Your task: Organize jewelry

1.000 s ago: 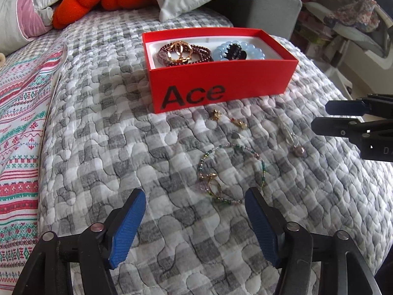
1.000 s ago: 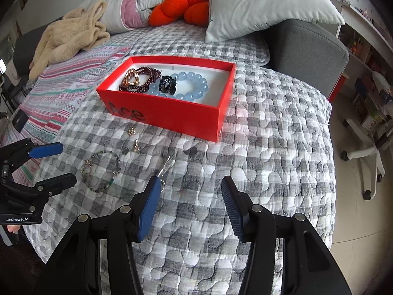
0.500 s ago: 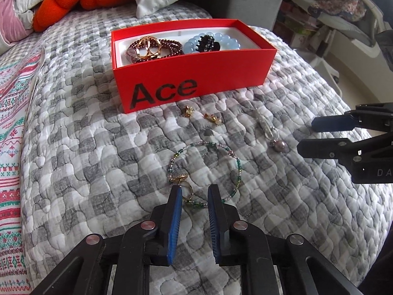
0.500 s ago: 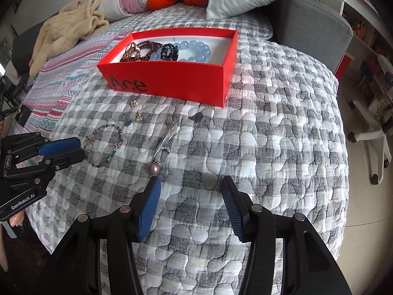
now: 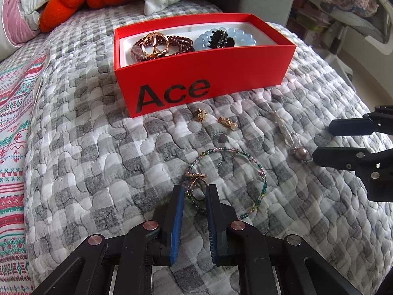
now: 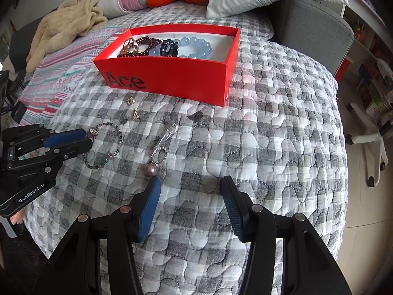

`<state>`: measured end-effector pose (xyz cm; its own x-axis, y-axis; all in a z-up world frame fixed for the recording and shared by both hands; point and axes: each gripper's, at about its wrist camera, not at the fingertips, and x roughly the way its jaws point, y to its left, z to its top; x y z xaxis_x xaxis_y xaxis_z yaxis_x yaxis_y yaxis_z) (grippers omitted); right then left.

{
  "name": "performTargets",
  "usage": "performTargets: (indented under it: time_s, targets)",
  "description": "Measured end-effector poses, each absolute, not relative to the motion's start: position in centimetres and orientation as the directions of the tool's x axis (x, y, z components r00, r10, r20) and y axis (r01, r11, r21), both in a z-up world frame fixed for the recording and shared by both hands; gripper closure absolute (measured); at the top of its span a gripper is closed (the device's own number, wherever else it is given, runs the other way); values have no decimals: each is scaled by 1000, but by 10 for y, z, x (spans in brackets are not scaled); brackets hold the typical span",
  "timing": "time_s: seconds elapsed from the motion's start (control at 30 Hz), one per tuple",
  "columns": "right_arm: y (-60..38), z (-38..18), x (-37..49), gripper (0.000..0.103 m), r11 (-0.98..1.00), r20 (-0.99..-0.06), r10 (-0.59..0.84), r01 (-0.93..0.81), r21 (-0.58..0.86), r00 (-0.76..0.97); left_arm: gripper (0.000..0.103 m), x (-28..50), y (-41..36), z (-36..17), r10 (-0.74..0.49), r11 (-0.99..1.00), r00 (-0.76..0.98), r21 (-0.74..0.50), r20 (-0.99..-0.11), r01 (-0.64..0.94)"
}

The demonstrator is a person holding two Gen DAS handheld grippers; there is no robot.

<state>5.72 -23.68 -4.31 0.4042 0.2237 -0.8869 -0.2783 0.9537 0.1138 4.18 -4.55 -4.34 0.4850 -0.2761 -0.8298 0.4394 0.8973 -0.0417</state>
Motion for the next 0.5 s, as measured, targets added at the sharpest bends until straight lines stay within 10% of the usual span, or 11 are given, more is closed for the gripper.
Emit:
performTargets:
  time_s: [0.5]
  targets:
    - [-237,-43,60,48,954,-886,229,-275,121,403,90,48,-56,-43,-265,897,513,-13,-816,443]
